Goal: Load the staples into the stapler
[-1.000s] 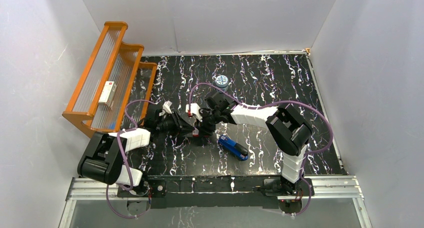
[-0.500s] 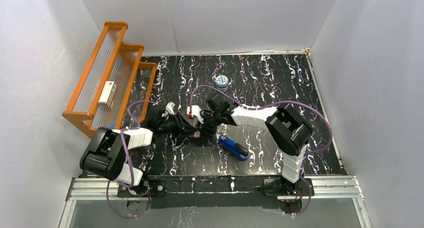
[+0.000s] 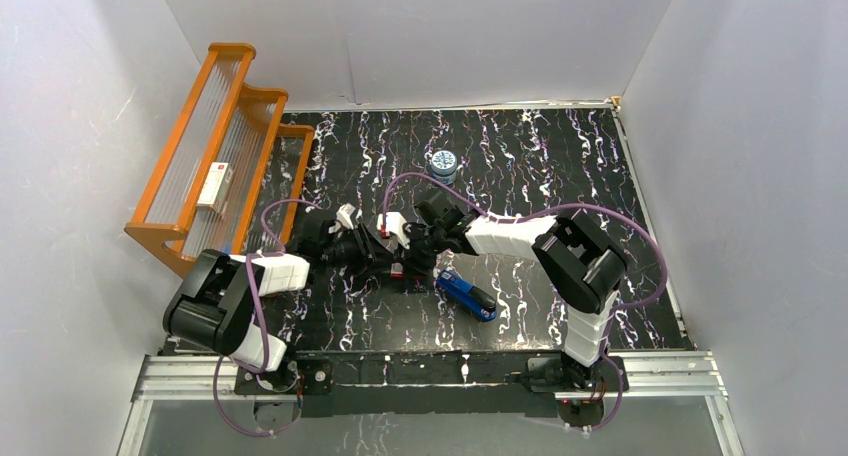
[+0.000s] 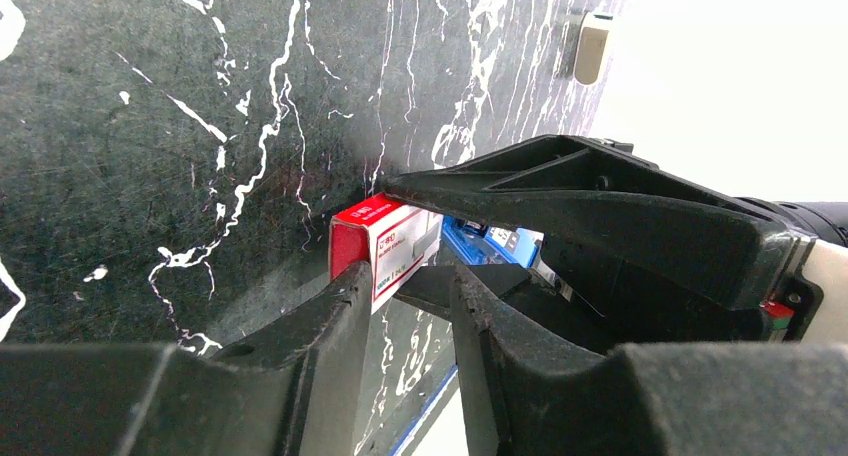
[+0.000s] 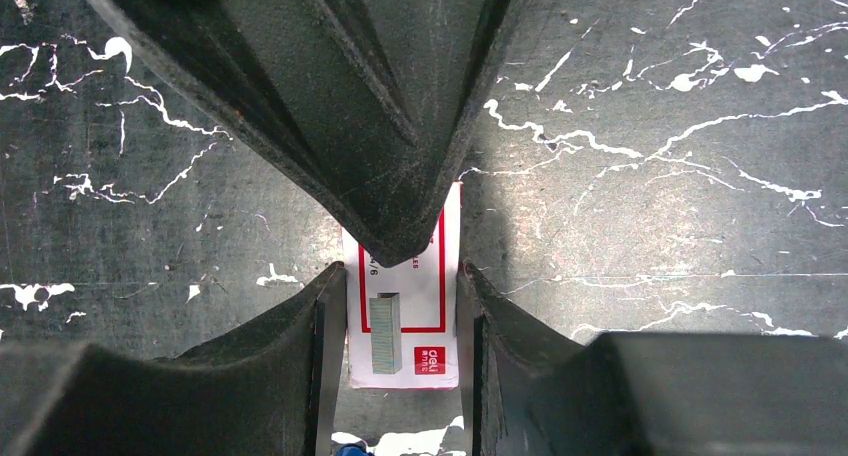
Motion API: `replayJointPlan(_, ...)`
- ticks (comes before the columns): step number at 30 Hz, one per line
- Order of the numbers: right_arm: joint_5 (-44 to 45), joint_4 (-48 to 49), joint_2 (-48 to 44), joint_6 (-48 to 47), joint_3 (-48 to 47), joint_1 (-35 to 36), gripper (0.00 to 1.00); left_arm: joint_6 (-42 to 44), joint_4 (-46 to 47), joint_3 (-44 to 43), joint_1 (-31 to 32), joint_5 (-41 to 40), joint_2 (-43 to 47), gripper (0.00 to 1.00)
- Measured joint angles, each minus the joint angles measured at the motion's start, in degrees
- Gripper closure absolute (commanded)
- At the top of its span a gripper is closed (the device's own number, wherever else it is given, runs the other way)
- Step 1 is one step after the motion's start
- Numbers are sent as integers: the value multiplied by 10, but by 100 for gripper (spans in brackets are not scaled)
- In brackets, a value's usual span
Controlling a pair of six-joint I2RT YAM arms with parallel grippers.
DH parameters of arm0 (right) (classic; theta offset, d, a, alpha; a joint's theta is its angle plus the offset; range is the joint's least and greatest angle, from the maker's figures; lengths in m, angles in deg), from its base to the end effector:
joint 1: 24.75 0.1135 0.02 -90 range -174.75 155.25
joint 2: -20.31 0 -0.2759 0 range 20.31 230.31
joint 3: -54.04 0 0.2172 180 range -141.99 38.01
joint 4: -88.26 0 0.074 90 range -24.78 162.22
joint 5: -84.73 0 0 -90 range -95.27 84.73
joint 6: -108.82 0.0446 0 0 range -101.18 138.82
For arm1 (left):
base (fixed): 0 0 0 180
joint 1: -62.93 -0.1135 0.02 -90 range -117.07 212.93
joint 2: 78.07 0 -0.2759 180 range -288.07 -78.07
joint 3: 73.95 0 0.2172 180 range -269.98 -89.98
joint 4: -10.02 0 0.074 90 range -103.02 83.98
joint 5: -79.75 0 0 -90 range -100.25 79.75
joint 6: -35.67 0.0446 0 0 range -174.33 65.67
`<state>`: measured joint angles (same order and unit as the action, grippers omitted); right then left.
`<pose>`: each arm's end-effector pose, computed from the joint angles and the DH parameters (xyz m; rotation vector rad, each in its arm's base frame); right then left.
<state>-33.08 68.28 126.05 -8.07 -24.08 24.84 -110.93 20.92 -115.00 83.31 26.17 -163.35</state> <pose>0.2200 0.2905 0.1946 -1.6680 1.7440 0.7665 0.2202 -0.1101 0.1766 -0.3357 2.3737 -1.4000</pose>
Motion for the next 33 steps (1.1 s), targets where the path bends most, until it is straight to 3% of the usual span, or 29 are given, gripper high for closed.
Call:
replayJointPlan(29,36,2,14,29,-10,3,48,-49,59,-7,-1,21,-61,64)
replayJointPlan(33,38,5,17,32,-13,3,53,-49,56,-14,-1,25,-66,64)
